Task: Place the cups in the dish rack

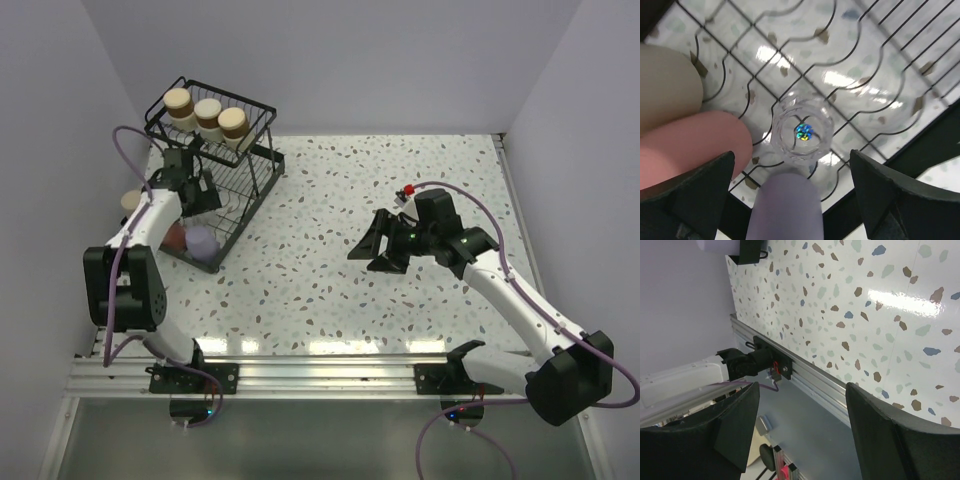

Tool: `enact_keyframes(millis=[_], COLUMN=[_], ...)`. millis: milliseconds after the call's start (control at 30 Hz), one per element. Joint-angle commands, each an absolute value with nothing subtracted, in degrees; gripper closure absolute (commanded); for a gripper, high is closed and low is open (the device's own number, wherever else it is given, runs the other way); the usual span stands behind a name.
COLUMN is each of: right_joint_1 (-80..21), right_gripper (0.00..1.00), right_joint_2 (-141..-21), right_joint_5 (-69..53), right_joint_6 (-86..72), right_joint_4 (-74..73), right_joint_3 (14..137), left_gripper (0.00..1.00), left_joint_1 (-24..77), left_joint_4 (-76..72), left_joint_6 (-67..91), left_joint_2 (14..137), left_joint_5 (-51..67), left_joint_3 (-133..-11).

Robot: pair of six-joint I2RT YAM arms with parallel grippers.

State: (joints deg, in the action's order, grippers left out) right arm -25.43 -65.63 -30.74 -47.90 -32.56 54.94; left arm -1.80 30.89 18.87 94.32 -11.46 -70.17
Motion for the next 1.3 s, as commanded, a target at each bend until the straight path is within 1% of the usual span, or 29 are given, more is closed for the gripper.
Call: enact_keyframes(millis=[0,200,400,600,767,900,1033,1200,1267], right_joint_1=[-25.22,-25.22,-25.22,-25.22,-25.14,-25.22,-25.31,-25.23,-25.22], right_gripper=[0.27,0.27,0.27,0.27,0.27,0.25,0.23,0.23,0.22], right_joint_2=[-65.30,-64.69,-64.16,-63.46,-61.97,-58.90,-56.43,-51.34,-47.65], right_joint_5=[-31.29,-31.29,-31.20,-30.15,-26.20,-22.07,-16.98,-14.68,-11.97], right_joint_6=[-46.76,-46.50,-45.88,-43.51,-36.14,-29.98,-22.52,-19.43,-18.72], right_joint_4=[-30.94,-30.94,-31.46,-34.61,-39.72,-43.41,-47.02,-46.76,-46.15], right_joint_3=[55.20,54.58,54.49,56.15,59.32,61.52,63.80,65.13,64.78], left_gripper=[0.00,0.00,0.00,0.00,0.00,0.00,0.00,0.00,0.00], left_joint_1=[-1.76,-1.76,-1.76,-1.76,-1.76,-1.76,-1.50,-1.49,-1.49], left_joint_4=[21.71,22.23,24.08,21.80,16.70,18.27,24.41,29.70,29.79], left_joint_6=[19.07,19.25,18.90,20.64,20.66,19.87,18.90,19.42,19.86], left_joint_2=[85.00,80.52,75.77,67.95,58.91,53.10,48.61,41.50,37.99], left_joint_5=[-9.85,-6.07,-5.54,-7.73,-7.03,-11.24,-15.90,-20.29,-23.01], left_joint_3=[-77.61,-78.92,-80.68,-74.72,-67.42,-64.52,-61.53,-57.23,-54.68])
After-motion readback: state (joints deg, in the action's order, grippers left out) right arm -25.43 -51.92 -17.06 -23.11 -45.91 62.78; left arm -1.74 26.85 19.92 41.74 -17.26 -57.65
